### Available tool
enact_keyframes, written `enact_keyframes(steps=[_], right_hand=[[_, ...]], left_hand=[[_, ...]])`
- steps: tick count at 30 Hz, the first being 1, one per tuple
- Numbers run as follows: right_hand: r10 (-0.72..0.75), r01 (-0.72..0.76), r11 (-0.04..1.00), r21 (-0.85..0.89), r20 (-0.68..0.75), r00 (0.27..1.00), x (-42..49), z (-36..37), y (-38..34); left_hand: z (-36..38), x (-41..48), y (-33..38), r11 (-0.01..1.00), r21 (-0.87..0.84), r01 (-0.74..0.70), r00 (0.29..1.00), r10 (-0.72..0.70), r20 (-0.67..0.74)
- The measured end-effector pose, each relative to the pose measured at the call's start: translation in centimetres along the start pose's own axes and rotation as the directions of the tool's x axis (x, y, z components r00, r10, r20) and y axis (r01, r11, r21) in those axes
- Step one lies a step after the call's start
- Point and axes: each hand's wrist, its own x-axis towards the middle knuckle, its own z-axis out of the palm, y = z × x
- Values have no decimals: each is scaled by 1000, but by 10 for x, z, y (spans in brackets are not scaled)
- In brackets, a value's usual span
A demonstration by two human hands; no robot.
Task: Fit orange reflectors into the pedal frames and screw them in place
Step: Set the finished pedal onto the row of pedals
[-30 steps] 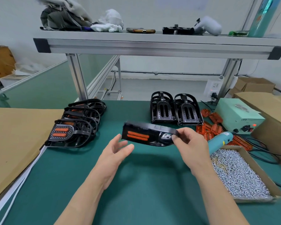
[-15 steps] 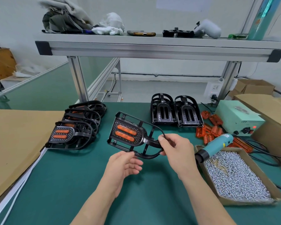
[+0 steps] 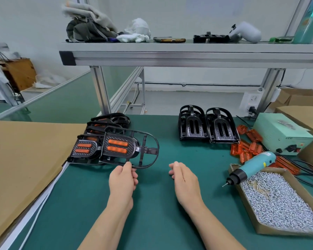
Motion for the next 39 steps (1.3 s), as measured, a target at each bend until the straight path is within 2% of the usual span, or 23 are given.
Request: enact_keyframes(steps=[3,8,18,28,36,39], right_hand=[[-39,39,997,-65,0,999,1,1,2],[-23,23,996,-84,-3,1000,1,0,3],[-23,23,996,-91,-7,1000,-1,0,2],[-31,31,996,-84,-1,1000,-2,0,4],[-41,40,994,-100,-6,999,-1,1,8],[-47,45,994,-97,-11,999,-1,1,9]], left_hand=[[-12,6,5,1000,-9,-29,995,28,-95],[-35,19,8,1000,-7,-23,979,22,-205],[-79,52,6,997,-6,80,961,-79,-267],[-108,77,19,976,179,126,968,-81,-238],[-117,72,20,908,413,73,963,45,-267],[-120,68,22,843,533,69,963,84,-257]])
